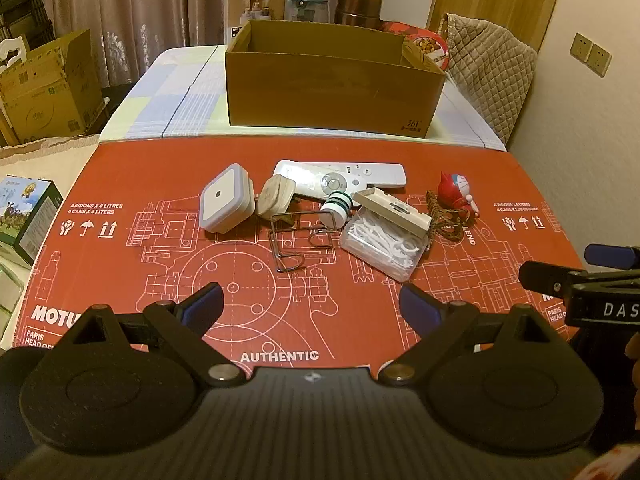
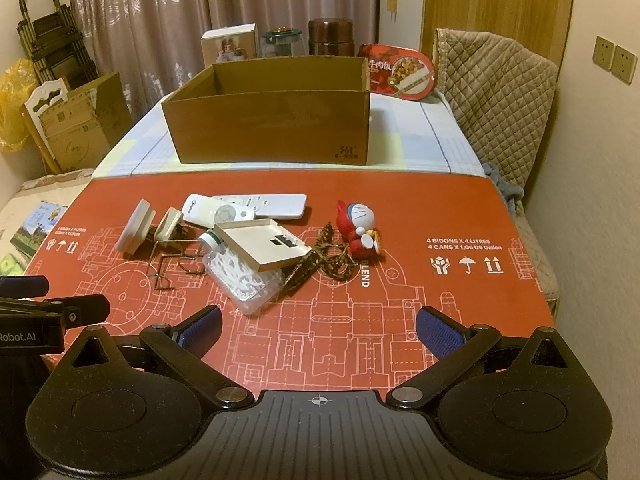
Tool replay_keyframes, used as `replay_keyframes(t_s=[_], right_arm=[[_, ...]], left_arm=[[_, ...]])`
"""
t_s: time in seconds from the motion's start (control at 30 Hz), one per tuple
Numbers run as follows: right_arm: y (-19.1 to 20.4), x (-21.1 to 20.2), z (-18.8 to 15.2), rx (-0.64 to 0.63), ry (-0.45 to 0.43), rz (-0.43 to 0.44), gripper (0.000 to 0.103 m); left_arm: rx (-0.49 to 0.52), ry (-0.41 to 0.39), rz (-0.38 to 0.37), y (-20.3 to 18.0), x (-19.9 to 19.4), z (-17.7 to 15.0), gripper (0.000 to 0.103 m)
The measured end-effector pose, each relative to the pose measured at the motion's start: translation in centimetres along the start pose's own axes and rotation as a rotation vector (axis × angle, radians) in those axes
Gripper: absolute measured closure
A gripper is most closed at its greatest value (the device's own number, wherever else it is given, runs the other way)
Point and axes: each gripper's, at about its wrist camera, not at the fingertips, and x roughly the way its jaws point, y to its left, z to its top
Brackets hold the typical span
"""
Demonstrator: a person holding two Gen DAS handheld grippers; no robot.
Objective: Organize rigid objects
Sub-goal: 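Move both tools toward the objects on the red mat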
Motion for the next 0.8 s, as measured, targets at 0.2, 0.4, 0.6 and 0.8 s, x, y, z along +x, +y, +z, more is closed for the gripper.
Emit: replay_keyframes(t_s=[0.2,0.4,0.6,0.8], right_arm=[[-0.03,0.01,-0.01,-0.001,0.002,0.001,0.002],[-0.05,0.37,-0.43,0.001,0.004,0.000,0.002],[-0.09,0.43,-0.54,0.007,0.004,-0.003,0.002],[-0.29,0.52,-0.54,0.013,0.003,0.001,0.002]], left_arm=[[0.000,0.000,0.000,0.00,0.00,0.00,0.011],[0.000,0.000,0.000,-0.01,0.00,0.00,0.011],[-0.003,0.000,0.001,0.00,0.00,-0.04,0.011],[-0.006,-0.001,-0.001,-0.01,0.04,-0.14,0.012]])
